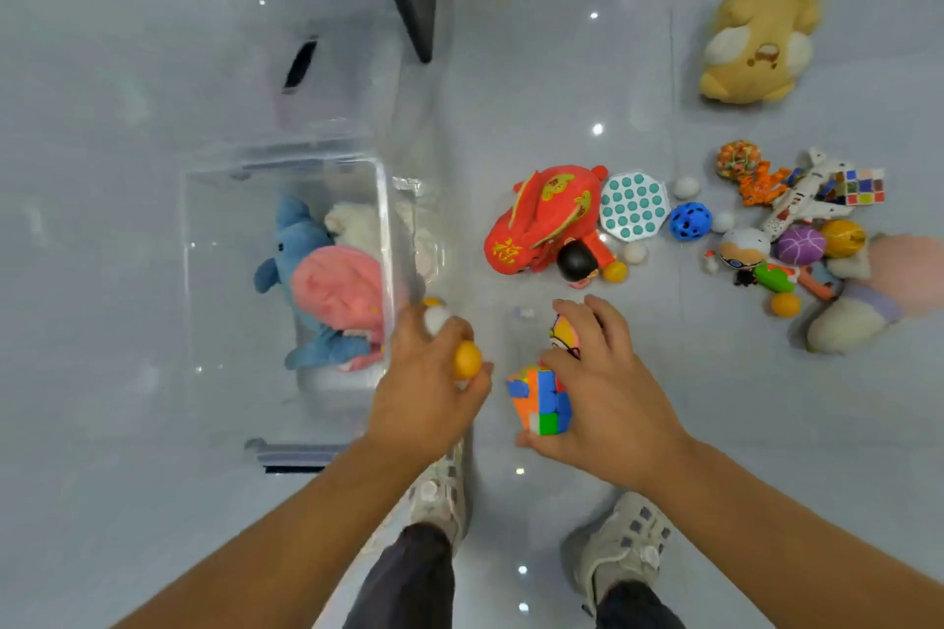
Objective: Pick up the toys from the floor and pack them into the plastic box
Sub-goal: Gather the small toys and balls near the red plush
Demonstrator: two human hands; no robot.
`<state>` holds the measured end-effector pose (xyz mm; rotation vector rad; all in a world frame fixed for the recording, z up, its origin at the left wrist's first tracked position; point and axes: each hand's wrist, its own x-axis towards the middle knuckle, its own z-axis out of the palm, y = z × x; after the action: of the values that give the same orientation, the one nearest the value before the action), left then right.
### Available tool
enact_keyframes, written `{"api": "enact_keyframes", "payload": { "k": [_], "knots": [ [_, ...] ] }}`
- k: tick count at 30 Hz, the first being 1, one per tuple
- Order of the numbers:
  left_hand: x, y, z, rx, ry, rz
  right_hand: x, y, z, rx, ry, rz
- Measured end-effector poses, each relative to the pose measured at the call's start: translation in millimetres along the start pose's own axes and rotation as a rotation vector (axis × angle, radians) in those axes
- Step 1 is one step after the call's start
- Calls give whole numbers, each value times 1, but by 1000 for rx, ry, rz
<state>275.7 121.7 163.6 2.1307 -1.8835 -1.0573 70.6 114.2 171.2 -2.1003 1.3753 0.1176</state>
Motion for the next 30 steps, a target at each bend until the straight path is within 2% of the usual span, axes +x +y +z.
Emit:
{"api": "enact_keyframes", "payload": {
  "k": [4, 8, 13, 16, 18, 21, 24, 27, 30],
  "knots": [
    [-1, -81, -74, -24, 76, -201, 54, -94, -1, 36, -81, -229],
    [15, -154, -81, -66, -55, -377, 110, -151, 42, -32, -134, -344],
    [25, -209, -61, -67, -225, -553, 142, -169, 106, -119, -258, -269],
    [23, -224, -53, -50, -300, -604, 146, -166, 129, -111, -258, -212],
    [24, -221, -51, -88, -273, -616, 142, -162, 132, -44, -213, -199],
    [24, -192, -50, -95, -102, -504, 122, -150, 121, 63, -45, -192],
    [17, -140, -45, 11, 111, -152, 90, -113, 109, 111, 27, -81],
    [11, -89, -7, 43, 64, 125, 54, -50, 107, 86, -52, 143],
    [11, -60, 58, 98, -91, 102, 29, 14, 119, 52, -193, 396]
  ]
}}
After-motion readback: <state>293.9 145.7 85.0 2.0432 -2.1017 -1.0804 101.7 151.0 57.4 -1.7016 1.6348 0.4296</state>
